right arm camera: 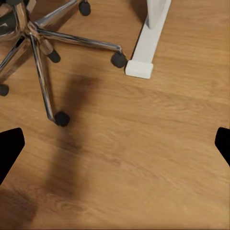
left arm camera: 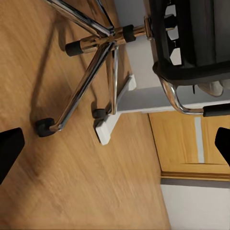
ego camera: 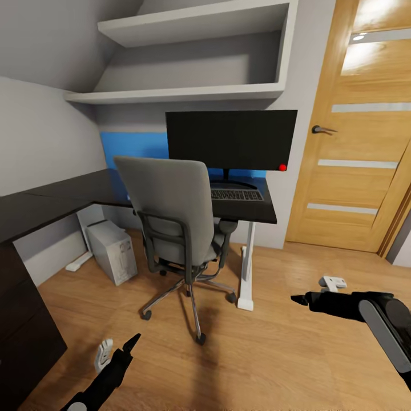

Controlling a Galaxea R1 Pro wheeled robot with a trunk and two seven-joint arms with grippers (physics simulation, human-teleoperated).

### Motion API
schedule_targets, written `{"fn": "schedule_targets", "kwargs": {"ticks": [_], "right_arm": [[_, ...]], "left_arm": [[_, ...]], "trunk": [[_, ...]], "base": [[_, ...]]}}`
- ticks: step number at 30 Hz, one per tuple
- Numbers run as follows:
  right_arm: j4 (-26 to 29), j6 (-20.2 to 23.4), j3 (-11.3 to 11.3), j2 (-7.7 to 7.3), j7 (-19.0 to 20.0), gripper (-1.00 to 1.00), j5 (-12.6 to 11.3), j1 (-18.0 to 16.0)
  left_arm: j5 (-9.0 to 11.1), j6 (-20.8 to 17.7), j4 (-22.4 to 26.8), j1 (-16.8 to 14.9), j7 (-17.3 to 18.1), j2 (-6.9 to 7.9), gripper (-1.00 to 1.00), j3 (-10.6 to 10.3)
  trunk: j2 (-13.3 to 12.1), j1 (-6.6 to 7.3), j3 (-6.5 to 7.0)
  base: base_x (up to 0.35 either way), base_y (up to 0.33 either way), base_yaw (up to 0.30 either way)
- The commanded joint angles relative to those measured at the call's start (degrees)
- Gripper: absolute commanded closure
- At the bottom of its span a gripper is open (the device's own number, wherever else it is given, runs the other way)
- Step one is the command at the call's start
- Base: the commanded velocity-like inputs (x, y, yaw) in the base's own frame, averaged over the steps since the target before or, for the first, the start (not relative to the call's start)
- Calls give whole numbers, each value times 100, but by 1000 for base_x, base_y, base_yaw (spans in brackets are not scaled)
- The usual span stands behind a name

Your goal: In the bedroom, organize the workspace by keeping the computer under the desk, ensuring the monitor is on the desk, placing the keyboard on the desk next to the monitor, placing the mouse on the desk next to the keyboard, moving the folder from the swivel chair onto the desk next to the mouse, stacking the notebook on top of the folder with the pen on top of the notebook, and positioning the swivel chair next to the desk.

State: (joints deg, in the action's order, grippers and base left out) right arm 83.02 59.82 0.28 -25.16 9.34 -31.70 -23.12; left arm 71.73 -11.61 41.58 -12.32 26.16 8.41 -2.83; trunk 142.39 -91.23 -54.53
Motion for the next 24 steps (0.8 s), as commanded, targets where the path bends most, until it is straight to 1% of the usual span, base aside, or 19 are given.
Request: {"fn": "schedule_targets", "kwargs": {"ticks": [1,4,8,10,12,21,24], "right_arm": [[-30,18,9,9,46,-100,51,-11],[-105,18,21,33,47,-100,61,-18],[-175,18,58,58,52,-100,78,22],[-243,18,177,65,52,-100,87,30],[-366,-51,350,69,56,-100,94,35],[-366,-51,350,69,56,-100,94,35],[-542,-273,558,80,44,-100,92,44]], "left_arm": [[59,-29,-1,-5,4,1,-100,-15],[16,-23,-1,-20,-49,-20,-100,-19],[-273,-16,13,-43,-210,-56,-100,-17],[-371,-16,17,-51,-250,-70,-100,-16],[-437,-15,20,-59,-274,-87,-100,-16],[-437,-15,20,-59,-274,-87,-100,-16],[-495,-2,23,-68,-290,-111,-100,-16]], "trunk": [[3,1,-9],[3,1,-15],[3,1,-19],[3,1,-19],[3,1,-20],[3,1,-22],[3,1,-23]], "base": [[0,0,0],[0,0,0],[0,0,0],[0,0,0],[0,0,0],[0,0,0],[0,0,0]]}}
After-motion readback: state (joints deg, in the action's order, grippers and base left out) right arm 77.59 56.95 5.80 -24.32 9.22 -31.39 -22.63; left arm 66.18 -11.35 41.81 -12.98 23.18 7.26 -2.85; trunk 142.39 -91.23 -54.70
